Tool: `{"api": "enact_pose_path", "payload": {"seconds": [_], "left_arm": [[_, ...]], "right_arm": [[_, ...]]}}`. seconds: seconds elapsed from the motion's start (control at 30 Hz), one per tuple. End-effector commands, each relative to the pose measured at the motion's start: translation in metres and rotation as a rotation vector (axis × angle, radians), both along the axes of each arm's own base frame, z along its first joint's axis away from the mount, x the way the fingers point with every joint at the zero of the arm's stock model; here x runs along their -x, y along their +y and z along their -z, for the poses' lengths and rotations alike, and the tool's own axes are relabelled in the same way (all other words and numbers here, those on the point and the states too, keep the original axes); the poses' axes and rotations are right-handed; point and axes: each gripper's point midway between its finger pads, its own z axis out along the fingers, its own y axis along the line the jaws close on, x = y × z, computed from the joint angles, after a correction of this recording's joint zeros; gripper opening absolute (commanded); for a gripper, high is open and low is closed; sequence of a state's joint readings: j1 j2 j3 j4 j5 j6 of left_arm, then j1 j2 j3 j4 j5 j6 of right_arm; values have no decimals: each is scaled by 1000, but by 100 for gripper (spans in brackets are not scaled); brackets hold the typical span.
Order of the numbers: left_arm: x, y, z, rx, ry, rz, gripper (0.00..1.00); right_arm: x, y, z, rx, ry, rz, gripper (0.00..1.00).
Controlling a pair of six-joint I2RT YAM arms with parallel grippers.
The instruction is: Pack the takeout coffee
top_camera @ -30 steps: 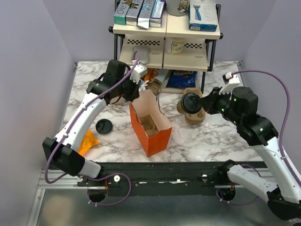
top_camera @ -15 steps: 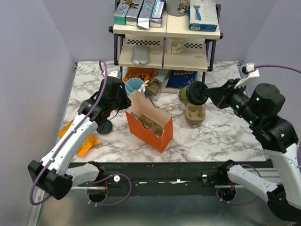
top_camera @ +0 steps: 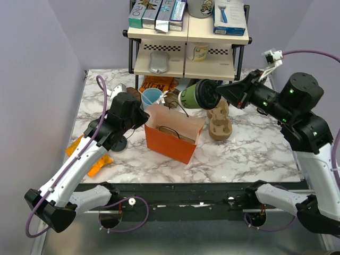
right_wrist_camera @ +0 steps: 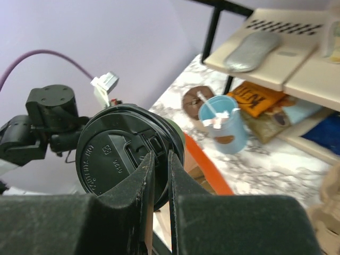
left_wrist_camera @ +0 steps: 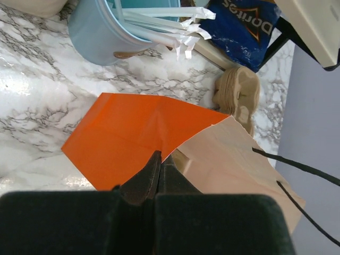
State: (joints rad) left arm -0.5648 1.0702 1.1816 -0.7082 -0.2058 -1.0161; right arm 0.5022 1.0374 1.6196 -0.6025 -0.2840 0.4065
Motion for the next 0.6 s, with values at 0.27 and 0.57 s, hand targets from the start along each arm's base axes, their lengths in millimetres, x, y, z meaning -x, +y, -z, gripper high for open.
{"api": "enact_pose_path", "payload": {"seconds": [0.27, 0.57], "left_arm": [[14, 1, 15, 69, 50, -129, 0], [15, 5, 14, 58, 36, -139, 0]], "right_arm": [[11, 66, -12, -5, 48, -244, 1], [9, 87, -2, 39, 83, -234, 1]]}}
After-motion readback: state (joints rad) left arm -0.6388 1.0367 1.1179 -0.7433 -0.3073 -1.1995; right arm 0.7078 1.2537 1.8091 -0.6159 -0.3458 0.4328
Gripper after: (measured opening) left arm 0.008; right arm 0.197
